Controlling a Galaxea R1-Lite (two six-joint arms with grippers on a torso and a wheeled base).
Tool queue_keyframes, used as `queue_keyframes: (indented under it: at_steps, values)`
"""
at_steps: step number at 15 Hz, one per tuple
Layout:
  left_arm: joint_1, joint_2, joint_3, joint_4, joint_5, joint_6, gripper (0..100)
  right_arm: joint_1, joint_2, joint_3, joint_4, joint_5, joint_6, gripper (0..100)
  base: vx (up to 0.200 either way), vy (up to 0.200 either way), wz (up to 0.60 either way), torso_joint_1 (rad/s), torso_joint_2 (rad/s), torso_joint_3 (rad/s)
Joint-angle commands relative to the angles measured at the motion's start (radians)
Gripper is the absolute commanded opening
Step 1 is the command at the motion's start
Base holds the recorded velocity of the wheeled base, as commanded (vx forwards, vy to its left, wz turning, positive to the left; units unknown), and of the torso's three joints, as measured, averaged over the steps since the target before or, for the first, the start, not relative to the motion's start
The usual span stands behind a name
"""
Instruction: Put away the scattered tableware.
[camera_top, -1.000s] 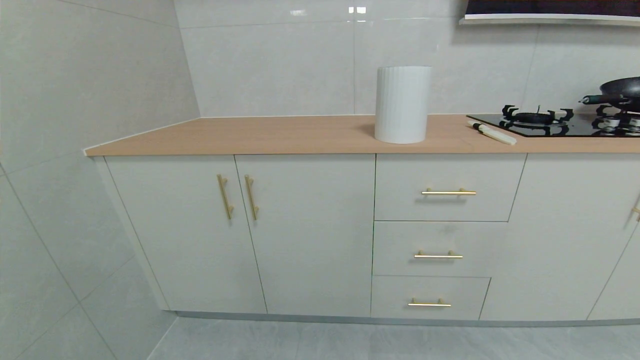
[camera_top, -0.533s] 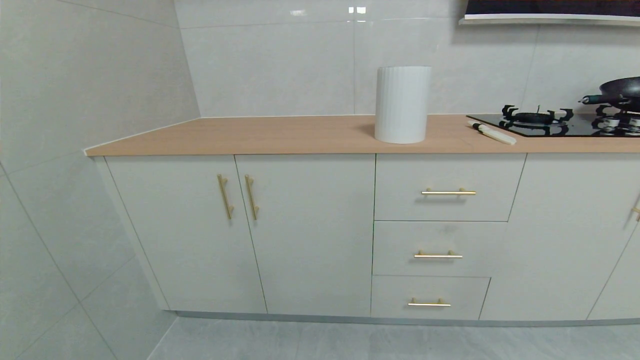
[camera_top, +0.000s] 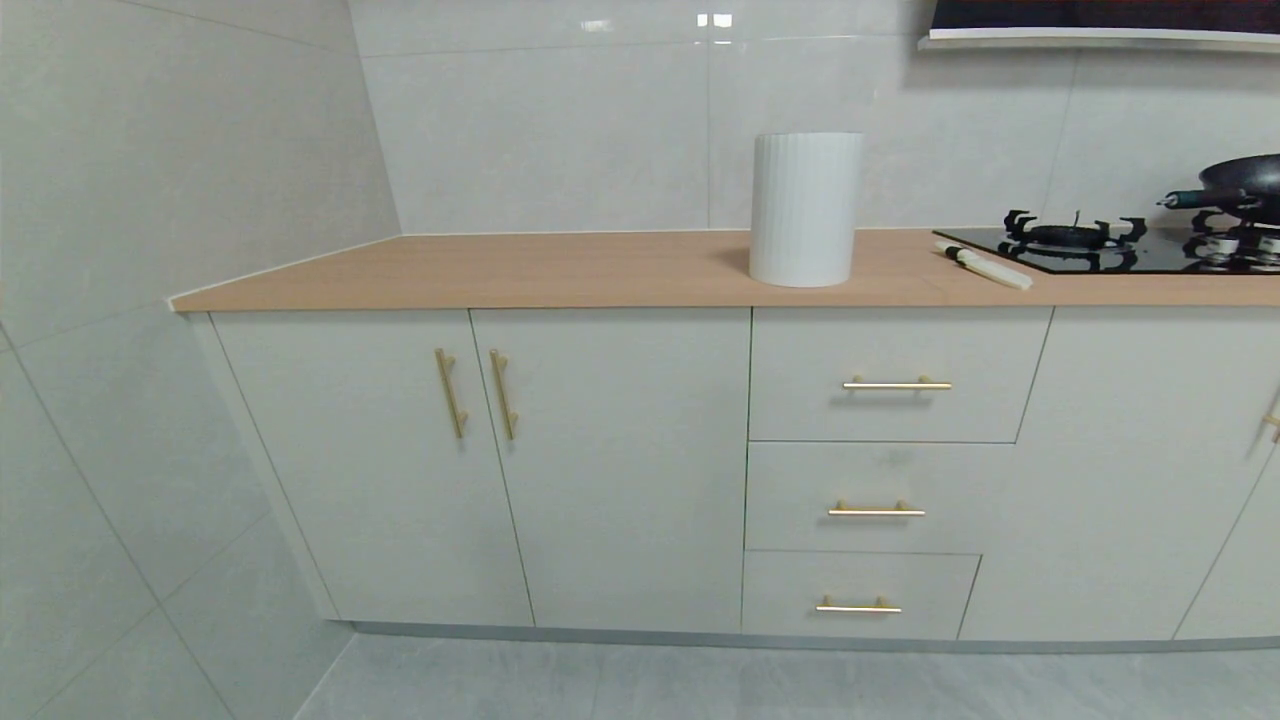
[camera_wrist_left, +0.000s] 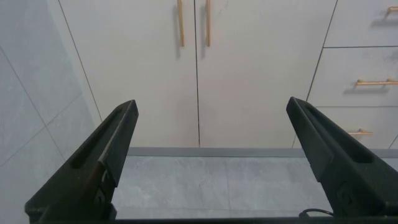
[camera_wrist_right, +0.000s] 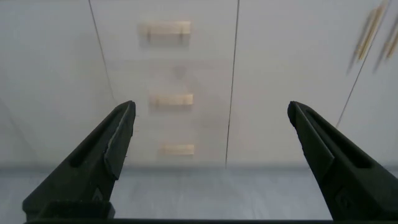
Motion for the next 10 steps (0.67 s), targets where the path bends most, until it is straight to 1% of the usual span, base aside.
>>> queue_keyframes:
  at_steps: [1, 10]
  values:
    - [0.0, 0.0, 0.0, 0.0, -0.001, 0.0, 100, 0.0, 0.004, 0.004, 0.006, 0.001, 0.001, 100, 0.0, 0.0, 0.0, 0.0, 0.0, 0.0]
    - [0.0, 0.0, 0.0, 0.0, -0.001, 0.003, 100, 0.0, 0.002, 0.004, 0.005, 0.002, 0.012, 100, 0.0, 0.0, 0.0, 0.0, 0.0, 0.0]
